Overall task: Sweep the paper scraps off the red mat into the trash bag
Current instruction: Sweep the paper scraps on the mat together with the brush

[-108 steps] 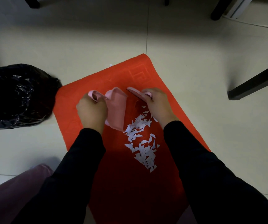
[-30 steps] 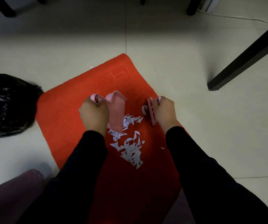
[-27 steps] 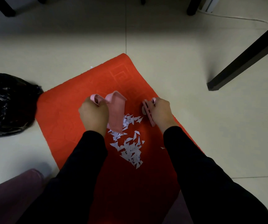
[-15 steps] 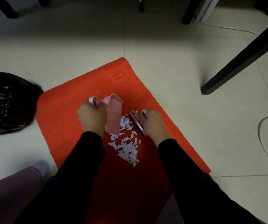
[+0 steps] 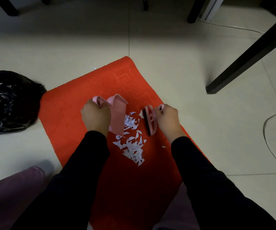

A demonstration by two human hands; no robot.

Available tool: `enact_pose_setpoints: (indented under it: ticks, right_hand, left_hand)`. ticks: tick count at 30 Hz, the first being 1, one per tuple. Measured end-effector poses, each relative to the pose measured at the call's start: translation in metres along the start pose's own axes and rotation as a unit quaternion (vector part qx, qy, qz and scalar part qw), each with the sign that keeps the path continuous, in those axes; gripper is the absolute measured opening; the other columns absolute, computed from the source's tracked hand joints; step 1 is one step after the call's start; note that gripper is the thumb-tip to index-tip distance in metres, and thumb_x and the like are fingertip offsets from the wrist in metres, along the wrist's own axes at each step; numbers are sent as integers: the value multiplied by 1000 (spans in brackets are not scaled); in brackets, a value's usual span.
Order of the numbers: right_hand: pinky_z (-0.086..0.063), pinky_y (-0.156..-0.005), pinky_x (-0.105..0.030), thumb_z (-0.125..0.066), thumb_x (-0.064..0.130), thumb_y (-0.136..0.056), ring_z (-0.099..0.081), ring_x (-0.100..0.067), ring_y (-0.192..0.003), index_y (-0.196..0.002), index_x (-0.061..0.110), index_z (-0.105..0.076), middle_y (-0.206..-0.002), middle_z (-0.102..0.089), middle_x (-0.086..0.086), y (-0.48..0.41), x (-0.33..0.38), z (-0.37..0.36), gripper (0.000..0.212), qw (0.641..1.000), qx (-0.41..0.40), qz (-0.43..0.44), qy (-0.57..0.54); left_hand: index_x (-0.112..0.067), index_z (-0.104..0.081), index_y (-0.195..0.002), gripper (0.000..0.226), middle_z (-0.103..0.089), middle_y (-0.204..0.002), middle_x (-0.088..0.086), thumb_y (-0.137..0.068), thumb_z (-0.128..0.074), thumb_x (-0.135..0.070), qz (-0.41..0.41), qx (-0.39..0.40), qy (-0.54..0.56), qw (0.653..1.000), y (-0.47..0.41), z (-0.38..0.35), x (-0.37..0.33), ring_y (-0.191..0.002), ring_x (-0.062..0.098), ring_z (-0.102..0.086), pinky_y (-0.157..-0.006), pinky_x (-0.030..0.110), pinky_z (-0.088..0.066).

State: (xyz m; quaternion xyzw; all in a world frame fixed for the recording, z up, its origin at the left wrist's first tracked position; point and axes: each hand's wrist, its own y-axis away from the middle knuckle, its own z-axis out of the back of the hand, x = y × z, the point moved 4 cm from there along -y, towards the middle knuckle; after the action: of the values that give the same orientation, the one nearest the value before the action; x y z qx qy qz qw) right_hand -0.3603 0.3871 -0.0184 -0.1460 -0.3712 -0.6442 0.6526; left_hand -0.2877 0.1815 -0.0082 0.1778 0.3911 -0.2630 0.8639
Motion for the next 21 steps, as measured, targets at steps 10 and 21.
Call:
enact_pose_setpoints:
  ticks: [10, 21]
  right_hand:
    - [-33, -47, -16, -43, 26, -98, -44, -17, -54, -67, 9, -45, -61, -46, -2, -27, -5, -29, 36, 999, 9, 7, 38]
    - [-29, -46, -25, -46, 19, -97, -36, -15, -47, -73, 2, -52, -61, -46, -9, 10, 15, -29, 30, 998, 47, 46, 15]
  left_hand:
    - [-15, -35, -55, 37, -38, -54, 0, -91, -40, -9, 12, 14, -15, 1000, -5, -3, 9, -46, 11, -32, -43, 23, -22]
    - [-6, -42, -64, 30, -40, -55, 0, -92, -40, -13, 15, 9, -8, 1000, 1, 2, 11, -47, 13, -35, -43, 25, -24]
